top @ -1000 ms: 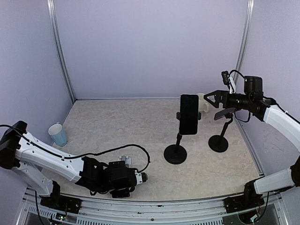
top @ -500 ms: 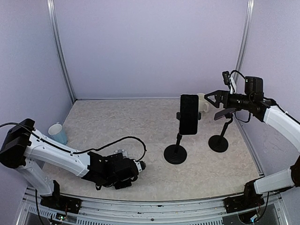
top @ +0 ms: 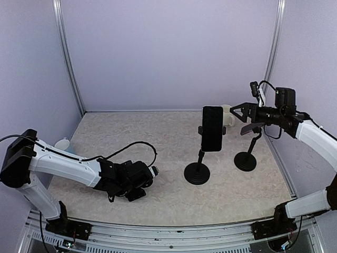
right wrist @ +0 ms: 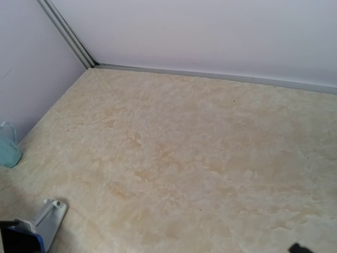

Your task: Remove the phone from the phone stand

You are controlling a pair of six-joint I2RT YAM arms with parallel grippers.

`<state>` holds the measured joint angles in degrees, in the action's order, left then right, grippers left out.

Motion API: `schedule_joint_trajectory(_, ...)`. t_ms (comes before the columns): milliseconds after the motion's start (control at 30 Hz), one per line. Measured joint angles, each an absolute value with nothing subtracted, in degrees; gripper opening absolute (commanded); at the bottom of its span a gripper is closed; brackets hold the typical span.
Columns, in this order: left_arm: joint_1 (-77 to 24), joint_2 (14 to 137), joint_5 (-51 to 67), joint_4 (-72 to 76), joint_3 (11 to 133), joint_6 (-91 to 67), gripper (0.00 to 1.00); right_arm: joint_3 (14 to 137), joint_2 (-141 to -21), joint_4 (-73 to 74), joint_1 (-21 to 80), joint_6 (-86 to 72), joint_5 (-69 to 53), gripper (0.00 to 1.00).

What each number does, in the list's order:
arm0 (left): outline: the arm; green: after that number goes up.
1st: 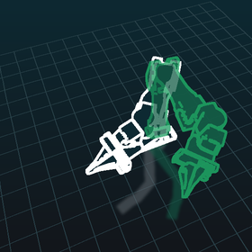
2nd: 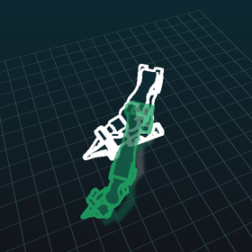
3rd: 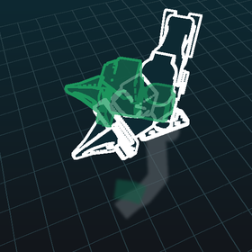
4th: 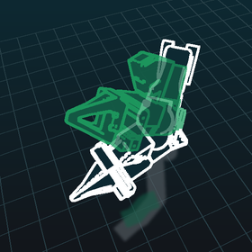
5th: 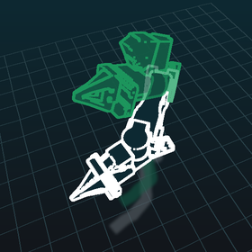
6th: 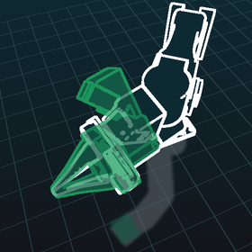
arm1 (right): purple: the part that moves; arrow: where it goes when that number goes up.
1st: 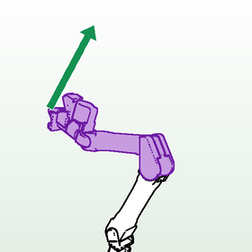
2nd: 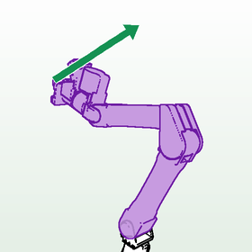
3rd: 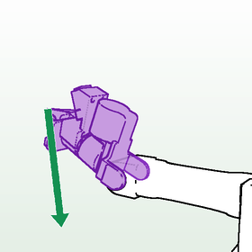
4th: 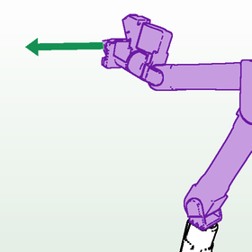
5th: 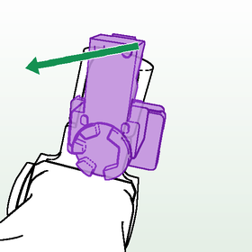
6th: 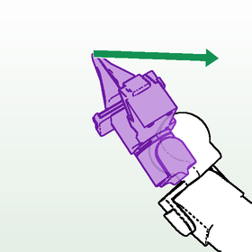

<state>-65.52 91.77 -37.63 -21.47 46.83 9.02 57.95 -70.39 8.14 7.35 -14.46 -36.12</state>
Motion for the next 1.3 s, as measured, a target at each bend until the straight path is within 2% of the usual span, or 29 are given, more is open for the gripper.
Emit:
schedule_joint_trajectory(467, -69.8, 89.4, -40.2, -41.4, 52.1, 1.7, 0.99, 55.7, -68.6, 6.1, 7.3, -14.9, -38.0, 1.00)
schedule_joint_trajectory(867, -66.9, 86.7, -39.8, -42.4, 49.4, 1.8, 0.99, 55.5, -68.3, 5.7, 7.2, -14.9, -38.4, 1.00)
schedule_joint_trajectory(1300, -66.9, 92.1, -37.3, -43.0, 49.1, 1.9, 0.99, 55.5, -68.3, 5.7, 6.5, -14.9, -38.5, 1.00)
